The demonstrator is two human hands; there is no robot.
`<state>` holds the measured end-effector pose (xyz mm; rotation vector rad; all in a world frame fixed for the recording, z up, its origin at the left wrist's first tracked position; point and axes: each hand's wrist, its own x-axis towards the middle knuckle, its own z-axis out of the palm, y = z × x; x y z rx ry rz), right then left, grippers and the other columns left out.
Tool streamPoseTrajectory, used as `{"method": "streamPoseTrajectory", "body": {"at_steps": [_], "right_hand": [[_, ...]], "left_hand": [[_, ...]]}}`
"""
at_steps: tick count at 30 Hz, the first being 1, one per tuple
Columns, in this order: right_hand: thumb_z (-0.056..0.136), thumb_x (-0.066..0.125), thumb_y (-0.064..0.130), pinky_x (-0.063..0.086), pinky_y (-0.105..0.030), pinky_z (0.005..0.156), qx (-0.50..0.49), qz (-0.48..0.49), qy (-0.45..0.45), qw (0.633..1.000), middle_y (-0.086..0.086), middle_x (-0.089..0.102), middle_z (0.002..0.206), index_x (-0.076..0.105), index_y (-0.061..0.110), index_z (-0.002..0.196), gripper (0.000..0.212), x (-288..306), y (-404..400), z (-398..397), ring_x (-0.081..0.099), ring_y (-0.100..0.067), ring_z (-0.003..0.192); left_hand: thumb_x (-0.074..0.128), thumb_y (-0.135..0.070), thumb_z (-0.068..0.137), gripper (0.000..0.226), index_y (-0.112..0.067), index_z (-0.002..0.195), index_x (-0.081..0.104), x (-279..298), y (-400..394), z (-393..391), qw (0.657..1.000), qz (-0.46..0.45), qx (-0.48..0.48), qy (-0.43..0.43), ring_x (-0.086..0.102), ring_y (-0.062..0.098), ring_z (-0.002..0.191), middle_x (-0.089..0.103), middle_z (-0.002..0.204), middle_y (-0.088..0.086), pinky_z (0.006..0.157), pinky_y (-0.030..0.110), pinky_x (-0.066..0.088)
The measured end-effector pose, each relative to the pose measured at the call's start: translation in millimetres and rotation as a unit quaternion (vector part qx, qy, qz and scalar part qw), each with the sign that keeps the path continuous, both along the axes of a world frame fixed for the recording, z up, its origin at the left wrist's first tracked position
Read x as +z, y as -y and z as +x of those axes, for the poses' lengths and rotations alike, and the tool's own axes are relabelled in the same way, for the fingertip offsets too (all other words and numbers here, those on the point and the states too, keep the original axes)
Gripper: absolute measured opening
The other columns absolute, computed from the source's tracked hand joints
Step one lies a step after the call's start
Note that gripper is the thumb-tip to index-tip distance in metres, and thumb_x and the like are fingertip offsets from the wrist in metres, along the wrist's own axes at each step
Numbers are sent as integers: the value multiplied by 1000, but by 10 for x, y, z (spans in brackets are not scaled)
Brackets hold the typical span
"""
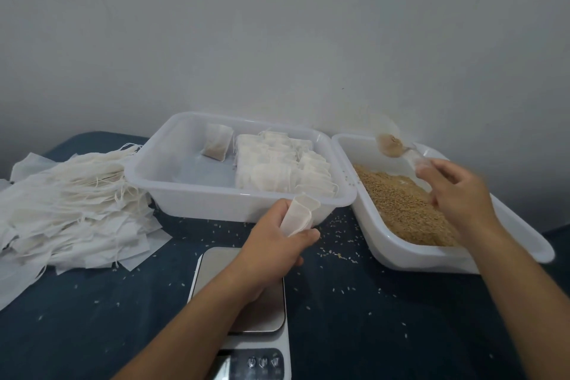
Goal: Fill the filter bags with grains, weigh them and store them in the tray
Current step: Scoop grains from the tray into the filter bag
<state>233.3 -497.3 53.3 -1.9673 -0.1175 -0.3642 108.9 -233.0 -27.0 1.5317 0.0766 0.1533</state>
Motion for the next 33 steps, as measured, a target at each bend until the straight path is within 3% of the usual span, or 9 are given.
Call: {"method": "streamPoseTrajectory", "body": {"at_steps": [4,6,9,12,22,28,33], "right_hand": [[82,77,53,49,-19,52,69,8,-11,998,13,76,96,76,40,111,31,82,-122,-241,47,1,47],[77,76,56,49,-19,49,115,-3,-19,993,12,78,99,77,37,112,40,128,-172,-362,45,0,47],[73,78,48,44,-18,47,196,-37,-36,979,4,76,86,81,40,103,31,211,-195,-499,43,-2,49],[66,79,47,42,-16,46,249,-88,-65,962,10,75,81,82,43,96,30,326,-168,-589,50,1,53],[64,82,48,42,-18,47,269,-241,-85,928,-4,68,67,83,44,95,31,783,-14,-656,50,-7,51],[61,81,52,42,-7,50,280,-303,-72,908,12,75,73,81,50,89,28,970,-81,-682,63,1,57],[61,81,55,42,-8,50,294,-336,-76,892,16,72,67,81,49,89,29,1019,-167,-657,61,2,56]], "left_hand": [[75,-16,90,23,-28,105,64,14,-27,7,1000,9,20,11,60,1,68,70,97,3,58,19,53],[75,-16,90,22,-29,105,64,24,-46,5,999,15,29,14,60,2,66,70,94,2,57,20,54],[75,-18,90,21,-30,103,63,30,-78,-1,999,24,40,15,57,4,59,70,91,1,53,20,50],[75,-18,90,20,-29,103,64,36,-91,0,998,34,46,22,57,3,62,70,91,-1,56,22,52],[76,-20,88,20,-29,100,63,53,-98,-4,996,65,52,24,56,-1,60,67,79,-11,57,22,51],[77,-18,86,22,-30,93,61,44,-91,-18,992,110,50,45,56,-6,62,63,75,-24,54,9,42],[80,-22,85,23,-30,94,61,40,-83,-39,983,166,40,71,57,-5,68,66,87,-24,61,15,47]]}}
